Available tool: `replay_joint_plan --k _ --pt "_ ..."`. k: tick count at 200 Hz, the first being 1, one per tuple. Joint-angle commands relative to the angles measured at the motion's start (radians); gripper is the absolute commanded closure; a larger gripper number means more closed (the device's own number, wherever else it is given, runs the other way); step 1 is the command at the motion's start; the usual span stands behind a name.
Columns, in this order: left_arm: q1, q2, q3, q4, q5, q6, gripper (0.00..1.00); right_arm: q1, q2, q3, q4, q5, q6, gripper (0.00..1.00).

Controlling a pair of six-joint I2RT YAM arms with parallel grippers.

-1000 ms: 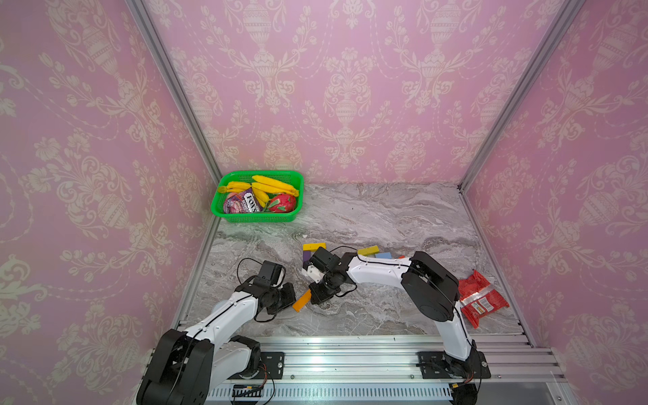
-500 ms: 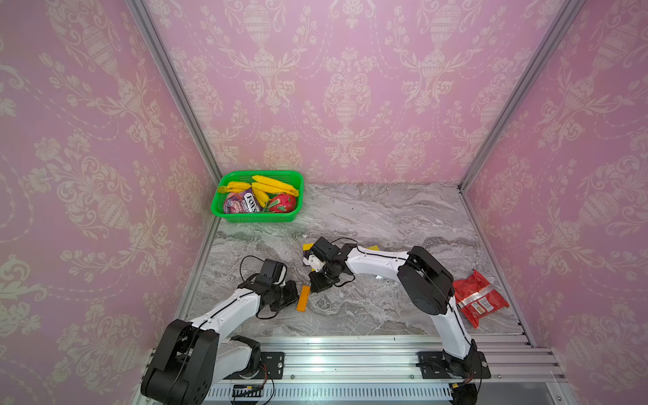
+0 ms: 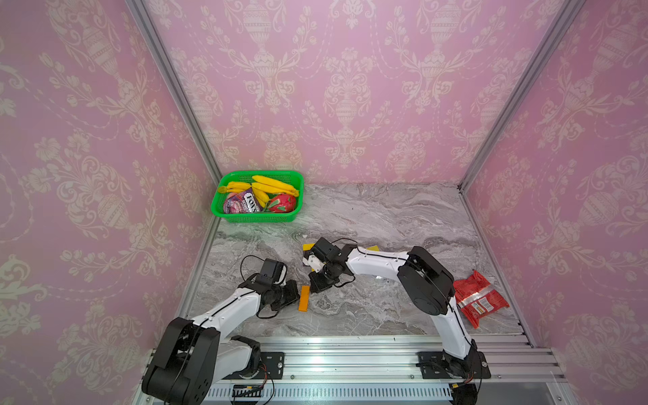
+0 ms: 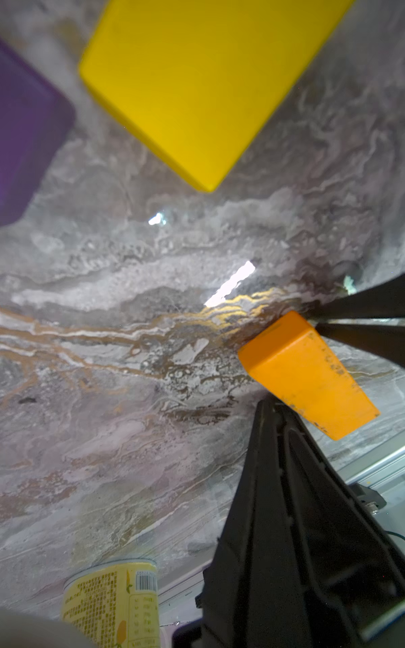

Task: Assemble the letter p with building blocks
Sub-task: Assemble the building block at the center of the board.

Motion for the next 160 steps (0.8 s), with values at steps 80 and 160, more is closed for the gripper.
replay_joint_plan --k 80,160 --pt "-0.026 0.007 -0.014 -0.079 -0.022 0.039 1.00 0.003 -0.039 -0.083 0.009 0.010 0.009 0.90" --pt "-0.061 0.010 -0.006 -0.072 -0.063 0.023 1.00 0.013 -0.031 -0.097 0.072 -0.018 0.052 0.90"
